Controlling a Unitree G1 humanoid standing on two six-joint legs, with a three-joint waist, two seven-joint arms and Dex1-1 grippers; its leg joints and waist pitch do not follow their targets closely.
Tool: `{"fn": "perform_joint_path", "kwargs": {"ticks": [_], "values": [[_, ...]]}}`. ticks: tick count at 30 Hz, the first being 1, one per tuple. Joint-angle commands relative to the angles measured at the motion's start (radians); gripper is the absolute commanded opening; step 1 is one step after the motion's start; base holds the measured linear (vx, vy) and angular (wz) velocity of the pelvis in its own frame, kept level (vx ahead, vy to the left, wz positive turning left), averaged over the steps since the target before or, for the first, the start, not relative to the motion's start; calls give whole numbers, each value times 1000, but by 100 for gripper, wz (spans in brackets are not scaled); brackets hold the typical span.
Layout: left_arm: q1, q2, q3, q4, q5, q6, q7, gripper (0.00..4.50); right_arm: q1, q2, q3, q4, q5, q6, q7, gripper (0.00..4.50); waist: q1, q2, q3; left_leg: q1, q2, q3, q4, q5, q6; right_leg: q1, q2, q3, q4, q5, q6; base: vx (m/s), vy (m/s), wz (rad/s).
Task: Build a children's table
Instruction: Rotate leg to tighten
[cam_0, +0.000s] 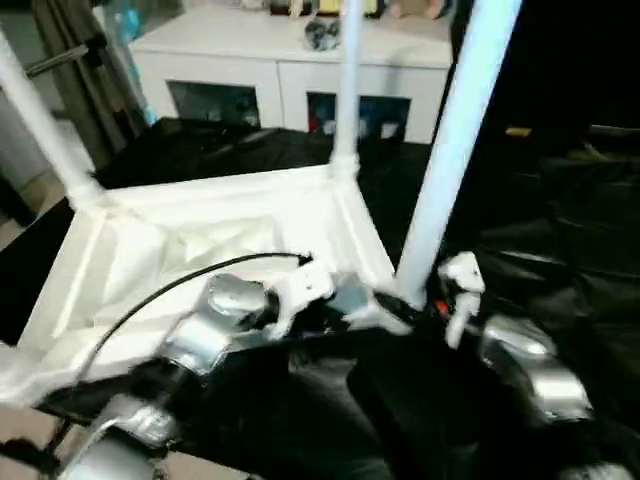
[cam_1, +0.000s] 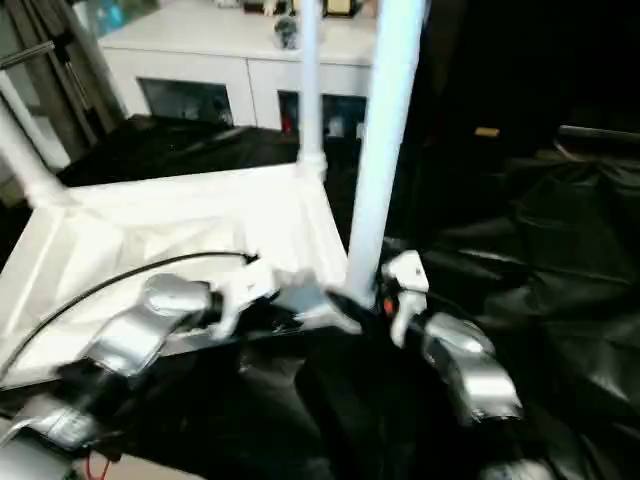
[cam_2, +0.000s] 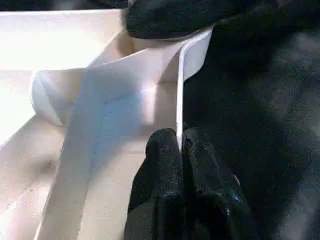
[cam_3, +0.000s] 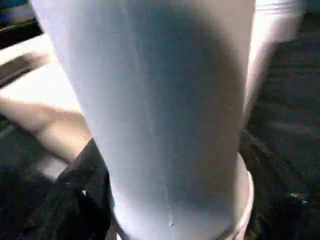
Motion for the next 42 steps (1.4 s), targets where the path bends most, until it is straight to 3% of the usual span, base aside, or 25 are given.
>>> {"fn": "perform_joint_path", "kwargs": {"ticks": [1,2,3,5,6,7,8,9,10,11,12,13,14,15,16,17,18,20,23,25,27,28,36,39,42], "values": [[-31,-55,18,42,3,25,107,0,16,29,-1,158,-54,56,-146,285,-12,-11,-28,20,25,-31,-74,-484,-19,12,-62,11,-127,-702,-72,-67,22,-6],[-52,-97,27,74,2,40,156,0,-14,62,-22,203,-44,57,-216,285,-15,-8,-27,24,26,-30,-74,-495,-17,8,-63,8,-132,-711,-63,-75,36,-5],[-61,-116,31,89,1,46,178,0,-28,77,-33,224,-39,58,-248,283,-28,-5,-27,30,23,-35,-70,-523,-12,7,-61,-11,-147,-717,-50,-77,47,-4],[-84,-158,34,122,3,52,217,0,-64,115,-68,273,-11,67,-313,282,-48,22,-18,41,38,-52,-90,-680,-16,20,-51,-60,-160,-653,-25,-65,52,-3],[-118,-222,31,168,13,62,281,0,-124,165,-101,347,11,61,-398,282,-56,31,-17,40,48,-61,-101,-741,-25,28,-49,-68,-148,-590,-34,-46,60,-2],[-128,-241,27,181,20,62,303,0,-143,178,-105,370,8,54,-425,280,-55,47,-10,0,80,-72,-162,-876,-46,77,-30,-66,-60,-424,-60,-46,60,-2],[-130,-245,26,184,22,62,308,0,-148,181,-105,376,6,52,-432,280,-39,45,-23,-29,98,-77,-190,-900,-51,113,-37,-36,38,-274,-77,-109,26,10],[-137,-257,26,197,29,59,323,0,-162,188,-107,396,-3,41,-449,279,-2,37,-17,-3,90,-27,-219,-923,-62,68,-23,-15,57,-215,-101,-28,-60,24],[-142,-266,16,213,47,43,330,0,-184,200,-118,427,-9,28,-468,279,-12,-28,-20,96,6,-16,-62,-720,-46,-45,-68,18,-123,-674,-72,-28,-60,24],[-142,-266,16,214,48,43,331,0,-185,201,-119,428,-9,27,-469,279,-17,-40,-9,99,-21,-24,61,-428,0,-59,-147,17,-193,-1026,-47,38,-81,1],[-140,-265,12,220,53,35,327,0,-199,207,-122,449,-17,17,-470,279,-18,-36,-7,42,-12,-40,45,-331,12,-3,-166,16,-181,-1056,-33,27,17,-43],[-138,-263,11,220,53,36,325,0,-202,208,-120,453,-21,14,-466,279,-22,-9,-17,-28,18,-67,-44,-358,-17,62,-127,-18,-130,-899,-14,27,17,-43],[-136,-259,8,217,53,36,322,0,-202,208,-119,453,-22,14,-464,279,-29,0,-27,-18,34,-80,-72,-479,-37,55,-88,-38,-109,-675,-29,55,72,-38],[-138,-258,8,223,55,33,321,0,-208,210,-120,464,-28,9,-463,279,-28,11,-33,-8,37,-81,-76,-518,-37,51,-84,-35,-105,-589,-54,0,0,0],[-139,-256,9,227,55,31,318,0,-212,211,-118,471,-36,5,-460,279,-27,18,-41,6,41,-77,-79,-527,-32,43,-88,-22,-102,-453,-114,0,0,0],[-142,-255,11,234,55,28,317,0,-218,211,-115,483,-44,-1,-460,279,-29,13,-36,1,42,-69,-86,-513,-25,43,-84,-19,-100,-377,-153,0,0,0],[-144,-254,13,240,55,25,317,0,-223,212,-113,492,-49,-5,-461,279,-30,11,-33,-3,39,-67,-87,-513,-20,46,-84,-20,-99,-382,-157,0,0,0],[-146,-253,15,243,57,25,314,0,-228,213,-111,502,-55,-10,-462,279,-37,4,-28,5,33,-59,-84,-548,-12,38,-89,-20,-114,-527,-125,0,0,0],[-150,-249,14,249,62,23,301,0,-246,216,-107,530,-77,-19,-451,279,-44,6,-27,4,34,-61,-85,-551,-10,34,-93,-20,-121,-583,-103,0,0,0],[-150,-245,11,248,64,22,294,0,-247,215,-103,531,-83,-22,-445,279,-46,5,-25,11,32,-60,-84,-572,-8,29,-92,-25,-129,-617,-87,0,0,0],[-150,-237,4,246,68,19,278,0,-251,213,-101,534,-85,-34,-423,279,-46,5,-27,10,32,-60,-86,-558,-3,31,-94,-26,-132,-612,-83,0,0,0],[-150,-233,2,244,70,19,274,0,-253,211,-102,532,-83,-37,-413,314,-46,5,-29,4,34,-60,-91,-541,2,37,-93,-25,-130,-589,-84,0,0,0],[-141,-198,0,214,74,18,229,0,-273,195,-124,531,-72,-69,-363,393,-52,5,-21,10,37,-61,-95,-595,-4,24,-95,-26,-136,-629,-82,0,0,0],[-130,-180,-5,190,72,14,198,0,-280,184,-129,516,-68,-86,-333,424,-54,3,-22,6,36,-62,-94,-576,4,25,-98,-25,-138,-635,-79,0,0,0],[-114,-162,-12,155,68,11,166,0,-282,169,-133,483,-64,-98,-296,443,-47,4,-30,-9,42,-58,-98,-486,19,32,-100,-12,-125,-534,-118,0,0,0]]}}
